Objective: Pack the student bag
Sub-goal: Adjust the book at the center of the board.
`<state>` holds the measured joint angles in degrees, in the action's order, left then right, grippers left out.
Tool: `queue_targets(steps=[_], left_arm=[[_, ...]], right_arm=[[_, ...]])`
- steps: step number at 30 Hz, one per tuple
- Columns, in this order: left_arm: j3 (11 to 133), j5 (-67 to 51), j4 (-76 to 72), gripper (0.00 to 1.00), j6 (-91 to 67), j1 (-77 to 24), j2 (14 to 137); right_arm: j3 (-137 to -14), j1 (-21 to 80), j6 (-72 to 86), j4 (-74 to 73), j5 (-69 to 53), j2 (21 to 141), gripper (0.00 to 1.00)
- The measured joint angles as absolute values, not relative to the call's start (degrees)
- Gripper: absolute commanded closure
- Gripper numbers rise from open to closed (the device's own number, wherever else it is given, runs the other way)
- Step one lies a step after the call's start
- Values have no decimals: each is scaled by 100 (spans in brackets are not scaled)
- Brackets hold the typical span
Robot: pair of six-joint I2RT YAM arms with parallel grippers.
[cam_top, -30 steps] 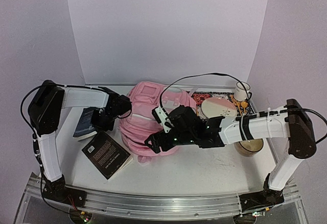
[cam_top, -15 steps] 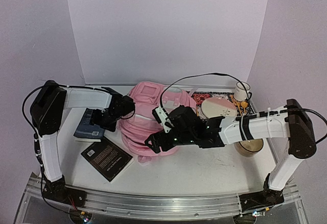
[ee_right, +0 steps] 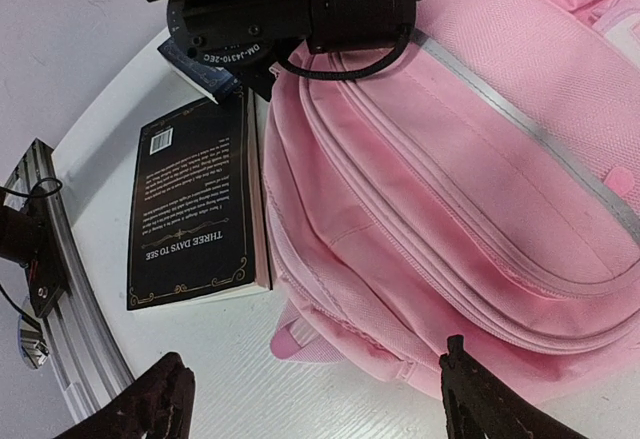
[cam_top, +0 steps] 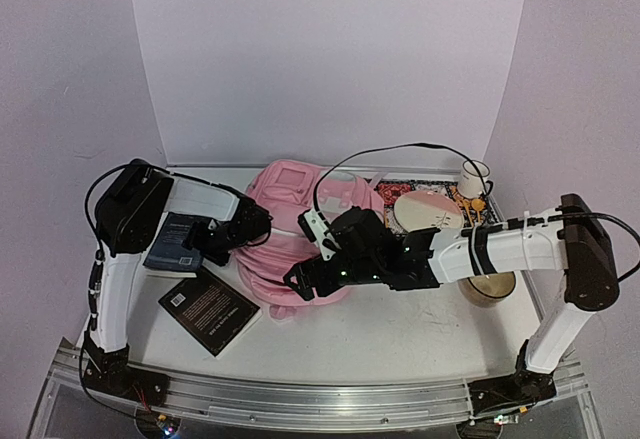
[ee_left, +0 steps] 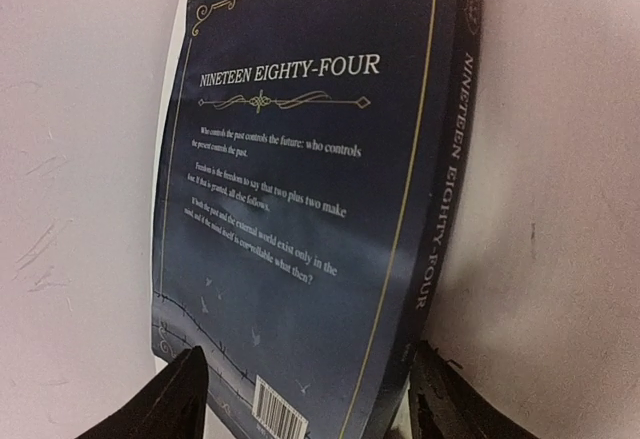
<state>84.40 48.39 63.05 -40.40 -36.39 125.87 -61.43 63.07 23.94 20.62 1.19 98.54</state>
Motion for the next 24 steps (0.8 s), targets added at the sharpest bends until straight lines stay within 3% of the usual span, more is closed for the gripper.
queue_targets(steps=[5,10,13,16,20,24], left_arm=[[8508,5026,6309,46,-4023,-3607,12758],[8500,5111,6268,70,-4051,-3582,12885],[8491,5054,6204,91,-4068,-3570,12927],[8460,5015,6150,100,-4061,-3566,12900],[8423,4967,6145,100,-4053,-3563,12753],[8381,4845,6207,77,-4014,-3524,12408]], right_arm=[[-6143,6307,2397,2060,132,9854,15],[-6143,6307,2397,2060,134,9854,15],[-6143,6307,2397,2060,132,9854,15],[-6143,6307,2397,2060,133,9854,15],[-6143,6307,2397,2060,134,9854,15],[-6143,6307,2395,2060,130,9854,15]])
